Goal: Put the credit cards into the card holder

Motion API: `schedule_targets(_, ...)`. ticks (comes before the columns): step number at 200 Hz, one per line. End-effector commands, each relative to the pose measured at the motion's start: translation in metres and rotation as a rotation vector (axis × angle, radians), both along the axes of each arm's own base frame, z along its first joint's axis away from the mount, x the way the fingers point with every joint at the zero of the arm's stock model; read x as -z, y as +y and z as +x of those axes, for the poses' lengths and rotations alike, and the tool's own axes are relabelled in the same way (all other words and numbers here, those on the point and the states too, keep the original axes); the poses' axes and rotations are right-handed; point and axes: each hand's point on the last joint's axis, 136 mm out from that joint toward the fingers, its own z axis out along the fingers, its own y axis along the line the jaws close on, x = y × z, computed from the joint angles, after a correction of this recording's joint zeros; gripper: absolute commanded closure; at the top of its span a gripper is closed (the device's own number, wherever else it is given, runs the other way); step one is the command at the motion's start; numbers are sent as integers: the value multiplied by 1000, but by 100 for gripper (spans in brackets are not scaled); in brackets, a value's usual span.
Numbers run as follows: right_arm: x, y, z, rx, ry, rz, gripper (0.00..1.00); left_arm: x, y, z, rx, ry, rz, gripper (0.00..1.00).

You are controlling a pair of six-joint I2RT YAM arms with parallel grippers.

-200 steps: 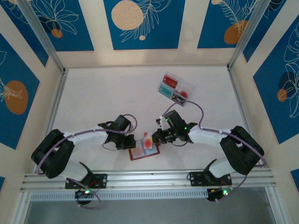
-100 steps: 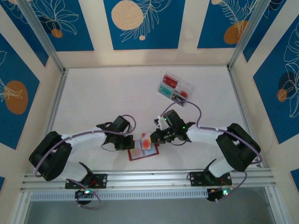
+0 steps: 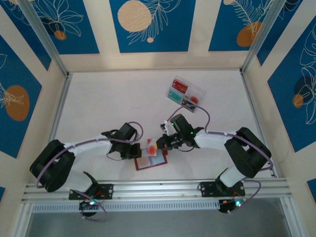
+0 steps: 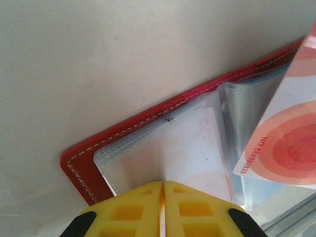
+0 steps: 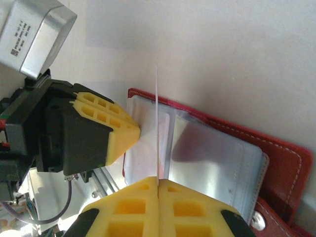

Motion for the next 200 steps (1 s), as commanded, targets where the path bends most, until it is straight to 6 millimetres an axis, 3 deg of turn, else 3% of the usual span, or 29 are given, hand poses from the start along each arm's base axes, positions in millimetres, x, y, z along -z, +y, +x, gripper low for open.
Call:
schedule_targets(1, -4, 9, 0, -33, -2, 26, 100, 19, 22, -20, -11, 67, 101, 91)
schedule_targets(55, 10, 5, -3, -35, 9, -13, 100, 19, 21, -19, -13, 68, 96, 91)
schedule_targets(140, 14, 3, -9, -53, 6, -30, 100, 20, 19, -20, -14, 74, 90, 91)
schedule_targets(200, 20, 1, -30, -112, 76, -33, 100, 21, 18, -18, -14, 75, 87, 91)
